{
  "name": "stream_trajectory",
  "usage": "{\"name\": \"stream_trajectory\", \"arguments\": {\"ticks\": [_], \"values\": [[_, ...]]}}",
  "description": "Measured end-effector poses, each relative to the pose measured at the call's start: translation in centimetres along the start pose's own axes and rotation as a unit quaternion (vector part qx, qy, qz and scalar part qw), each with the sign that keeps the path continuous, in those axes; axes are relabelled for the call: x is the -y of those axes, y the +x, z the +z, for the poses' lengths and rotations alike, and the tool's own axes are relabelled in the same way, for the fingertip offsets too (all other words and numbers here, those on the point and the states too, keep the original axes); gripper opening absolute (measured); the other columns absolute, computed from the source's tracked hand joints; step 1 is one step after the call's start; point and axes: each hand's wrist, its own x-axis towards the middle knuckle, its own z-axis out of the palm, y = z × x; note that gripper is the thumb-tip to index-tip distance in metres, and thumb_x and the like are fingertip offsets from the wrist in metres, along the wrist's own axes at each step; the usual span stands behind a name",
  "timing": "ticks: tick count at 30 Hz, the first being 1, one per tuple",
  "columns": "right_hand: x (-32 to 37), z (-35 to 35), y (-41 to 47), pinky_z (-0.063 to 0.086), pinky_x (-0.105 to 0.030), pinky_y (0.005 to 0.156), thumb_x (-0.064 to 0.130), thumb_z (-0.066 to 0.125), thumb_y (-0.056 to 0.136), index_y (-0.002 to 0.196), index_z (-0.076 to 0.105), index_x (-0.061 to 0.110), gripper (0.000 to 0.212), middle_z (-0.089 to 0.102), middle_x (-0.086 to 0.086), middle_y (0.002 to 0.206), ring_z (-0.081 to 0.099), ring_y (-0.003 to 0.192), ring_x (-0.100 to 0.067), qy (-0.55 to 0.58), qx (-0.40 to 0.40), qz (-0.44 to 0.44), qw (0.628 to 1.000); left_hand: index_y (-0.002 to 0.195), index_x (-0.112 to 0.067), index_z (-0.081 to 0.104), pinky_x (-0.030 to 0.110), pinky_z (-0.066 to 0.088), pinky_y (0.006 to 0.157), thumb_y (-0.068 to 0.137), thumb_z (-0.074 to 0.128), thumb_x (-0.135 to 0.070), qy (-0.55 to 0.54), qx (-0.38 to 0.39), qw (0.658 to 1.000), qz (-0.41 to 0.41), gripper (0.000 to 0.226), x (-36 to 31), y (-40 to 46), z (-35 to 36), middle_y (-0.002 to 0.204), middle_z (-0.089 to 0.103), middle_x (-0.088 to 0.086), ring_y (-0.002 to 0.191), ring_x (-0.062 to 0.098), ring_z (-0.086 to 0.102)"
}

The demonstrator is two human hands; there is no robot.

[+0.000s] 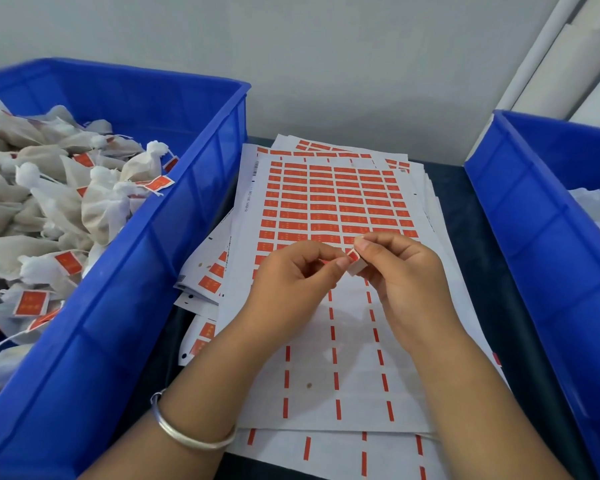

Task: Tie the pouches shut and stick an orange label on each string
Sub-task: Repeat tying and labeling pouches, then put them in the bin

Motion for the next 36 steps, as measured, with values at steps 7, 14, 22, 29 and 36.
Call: {"name": "stream_trajectory", "arguments": {"ticks": [7, 14, 22, 29, 36], "values": [[-0.2, 0.0, 0.3, 0.058, -0.030, 0.080, 0.018, 0.067, 0.087, 0.076, 0.071, 0.028, 0.014, 0.072, 0.017, 0.080, 0.070, 0.084, -0.006, 0.022, 0.011, 0.017, 1.000, 0.093, -0.027, 0.074, -0.003, 0.040, 0.061, 0.085, 0.063, -0.023, 0.039, -0.014, 0.998, 0.036, 0.014, 0.8, 0.3, 0.0, 0.071, 0.059, -0.031, 0.081, -0.018, 0.054], [-0.2, -0.2, 0.4, 0.056, -0.019, 0.070, 0.014, 0.070, 0.083, 0.094, 0.065, 0.027, 0.019, 0.073, 0.010, 0.086, 0.070, 0.087, -0.008, -0.006, 0.057, -0.011, 0.998, 0.077, -0.043, 0.062, 0.001, 0.043, 0.056, 0.084, 0.064, -0.023, -0.037, -0.052, 0.998, 0.009, 0.021, 0.6, 0.4, -0.2, 0.075, 0.065, -0.029, 0.076, -0.008, 0.061], [0.0, 0.3, -0.2, 0.049, -0.008, 0.063, 0.033, 0.073, 0.069, 0.100, 0.054, 0.029, 0.036, 0.071, 0.019, 0.085, 0.069, 0.085, -0.001, -0.011, 0.079, -0.055, 0.995, 0.077, -0.032, 0.063, 0.006, 0.044, 0.050, 0.084, 0.061, -0.028, -0.058, -0.043, 0.996, -0.042, 0.008, 0.9, 0.6, -0.5, 0.071, 0.064, -0.027, 0.070, -0.010, 0.059], [-0.7, 0.1, -0.2, 0.054, -0.014, 0.064, 0.011, 0.072, 0.082, 0.100, 0.054, 0.028, 0.031, 0.072, 0.013, 0.086, 0.071, 0.083, -0.005, 0.022, 0.053, -0.051, 0.997, 0.077, -0.037, 0.062, 0.005, 0.041, 0.047, 0.075, 0.064, -0.038, -0.033, -0.036, 0.998, -0.040, 0.003, 0.8, 0.6, -0.4, 0.075, 0.066, -0.024, 0.065, -0.005, 0.061], [-1.4, -0.6, 0.6, 0.056, -0.021, 0.064, 0.014, 0.070, 0.084, 0.099, 0.057, 0.026, 0.024, 0.073, 0.013, 0.087, 0.073, 0.081, -0.011, 0.097, 0.001, -0.017, 0.995, 0.079, -0.040, 0.058, 0.003, 0.037, 0.042, 0.077, 0.070, -0.040, 0.115, 0.020, 0.991, -0.058, 0.012, 1.7, 0.4, 0.4, 0.078, 0.058, -0.021, 0.068, 0.006, 0.057]]}}
